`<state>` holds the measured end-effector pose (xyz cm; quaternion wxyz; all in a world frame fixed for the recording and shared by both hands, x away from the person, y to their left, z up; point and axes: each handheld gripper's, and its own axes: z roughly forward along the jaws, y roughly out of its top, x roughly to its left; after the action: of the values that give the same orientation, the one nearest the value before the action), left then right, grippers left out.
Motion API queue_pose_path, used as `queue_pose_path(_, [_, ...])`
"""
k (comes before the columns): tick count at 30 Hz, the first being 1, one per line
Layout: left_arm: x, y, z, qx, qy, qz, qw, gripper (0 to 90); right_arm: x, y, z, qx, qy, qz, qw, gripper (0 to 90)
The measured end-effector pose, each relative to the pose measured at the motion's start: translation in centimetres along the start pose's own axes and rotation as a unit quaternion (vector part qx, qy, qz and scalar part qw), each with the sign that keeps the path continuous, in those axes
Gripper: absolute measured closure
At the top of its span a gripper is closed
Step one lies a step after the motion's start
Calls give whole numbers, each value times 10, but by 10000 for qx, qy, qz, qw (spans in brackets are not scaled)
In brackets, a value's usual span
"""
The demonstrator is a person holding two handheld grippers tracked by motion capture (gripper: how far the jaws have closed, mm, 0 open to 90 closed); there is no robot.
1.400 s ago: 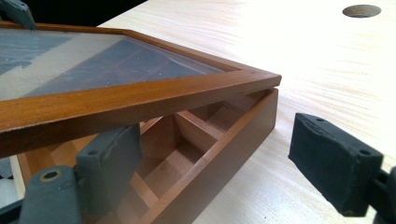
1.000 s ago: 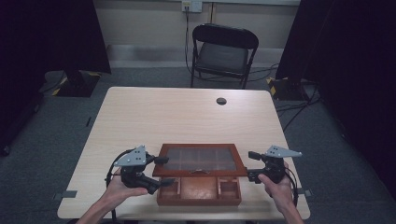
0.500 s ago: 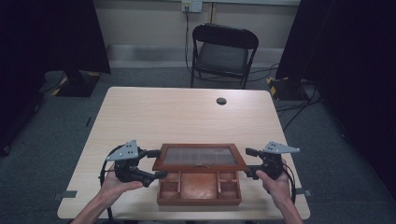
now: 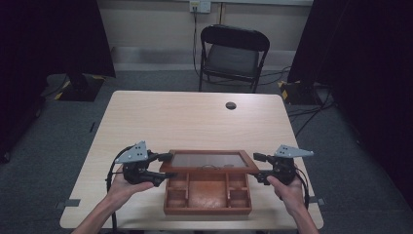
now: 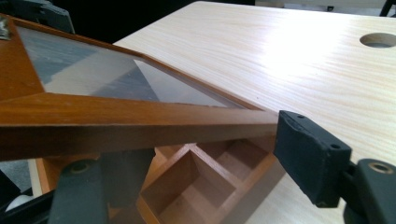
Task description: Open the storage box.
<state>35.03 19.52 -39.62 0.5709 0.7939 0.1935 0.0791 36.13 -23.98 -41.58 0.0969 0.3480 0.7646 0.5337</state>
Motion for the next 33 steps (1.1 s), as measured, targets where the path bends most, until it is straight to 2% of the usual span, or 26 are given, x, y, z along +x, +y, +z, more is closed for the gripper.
queue_pose_path(2, [2, 1, 0, -29, 15, 24, 10000, 431, 0, 3, 2, -33, 22, -27, 10000, 299])
queue_pose_path(6, [4, 0, 0, -135, 11, -45, 9999, 452, 0, 5, 5, -27, 50, -27, 10000, 316])
queue_pose_path(10, [8, 2, 0, -189, 48, -93, 9998, 476, 0, 12, 10, 53, 60, -131, 9999, 311])
queue_pose_path(11, [11, 4, 0, -234, 49, -156, 9996, 484, -2, 15, 11, 42, 77, -145, 9999, 313])
queue_pose_path(14, [14, 6, 0, -251, 52, -179, 9995, 491, -5, 17, 12, -4, 111, -99, 9999, 317])
queue_pose_path(18, [22, 7, 5, -253, 126, -317, 9991, 486, -9, 21, 15, -100, 203, -47, 9997, 349])
queue_pose_path(20, [26, 6, 6, -319, 91, -472, 9983, 480, -9, 21, 15, -118, 235, -46, 9996, 356])
queue_pose_path(23, [29, 6, 9, -340, 193, -414, 9984, 491, -11, 24, 19, -171, 278, -19, 9995, 362])
queue_pose_path(33, [39, 3, 13, -315, 183, -517, 9980, 499, -14, 27, 25, -195, 318, 18, 9993, 362])
